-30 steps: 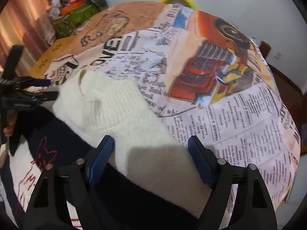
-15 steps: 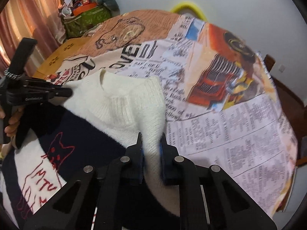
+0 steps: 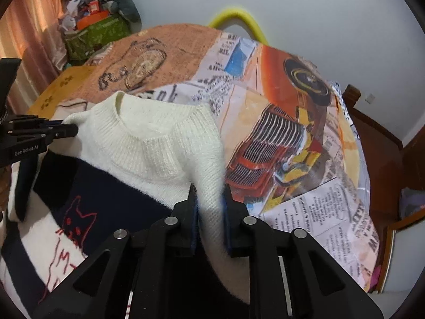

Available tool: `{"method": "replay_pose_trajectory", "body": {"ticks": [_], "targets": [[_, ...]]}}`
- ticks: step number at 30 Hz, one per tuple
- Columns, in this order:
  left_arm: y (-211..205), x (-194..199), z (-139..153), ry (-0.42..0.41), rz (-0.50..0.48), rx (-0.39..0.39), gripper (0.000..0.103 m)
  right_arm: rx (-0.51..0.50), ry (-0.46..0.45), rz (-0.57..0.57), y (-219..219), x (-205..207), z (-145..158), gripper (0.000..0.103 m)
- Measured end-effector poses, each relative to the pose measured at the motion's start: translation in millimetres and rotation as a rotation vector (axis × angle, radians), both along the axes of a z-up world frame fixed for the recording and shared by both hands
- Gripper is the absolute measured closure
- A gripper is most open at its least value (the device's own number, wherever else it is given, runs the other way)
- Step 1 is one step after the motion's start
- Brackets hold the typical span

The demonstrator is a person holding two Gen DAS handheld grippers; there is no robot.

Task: Fold small clothes

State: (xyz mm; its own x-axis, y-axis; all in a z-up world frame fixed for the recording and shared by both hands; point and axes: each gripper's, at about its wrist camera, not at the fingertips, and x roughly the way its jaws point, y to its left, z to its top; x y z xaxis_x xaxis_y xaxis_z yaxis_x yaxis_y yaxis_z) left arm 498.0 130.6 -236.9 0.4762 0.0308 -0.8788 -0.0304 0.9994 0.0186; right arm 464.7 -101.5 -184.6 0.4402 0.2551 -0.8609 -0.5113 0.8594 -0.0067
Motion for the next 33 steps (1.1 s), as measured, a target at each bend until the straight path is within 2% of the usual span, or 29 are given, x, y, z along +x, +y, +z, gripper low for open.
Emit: {"method": "replay_pose_trajectory", "body": {"ticks": [3,6,10,12,16,21,24,27,33], "targets": [[6,-6,-4,0.007,0.027,0.048,0.086,-0.022,-0.027,-0.023,-2,-7,-2,0.077],[25,-15,3,0.009,0.063,0.013,0.086,-0.030,-0.060,-0.057,-7,-13,7,0.065],[61,-43,30,-0.038,0.150,-0.078,0.081,0.043,-0.078,-0.074,-19,-24,31,0.060],[73,-60,44,-0.063,0.176,-0.082,0.076,0.073,-0.093,-0.074,-23,-35,46,0.057],[98,-105,75,-0.115,0.212,-0.076,0.074,0.107,-0.131,-0.042,-21,-63,71,0.053],[120,-165,96,-0.152,0.257,-0.067,0.058,0.131,-0.173,0.002,-15,-97,91,0.048],[128,-200,95,-0.146,0.277,-0.053,0.053,0.149,-0.189,0.023,-10,-119,97,0.040],[136,-235,87,-0.126,0.291,-0.051,0.046,0.149,-0.199,0.052,-2,-138,97,0.040],[139,-292,50,-0.043,0.311,-0.078,0.043,0.120,-0.185,0.114,15,-167,82,0.040]]}}
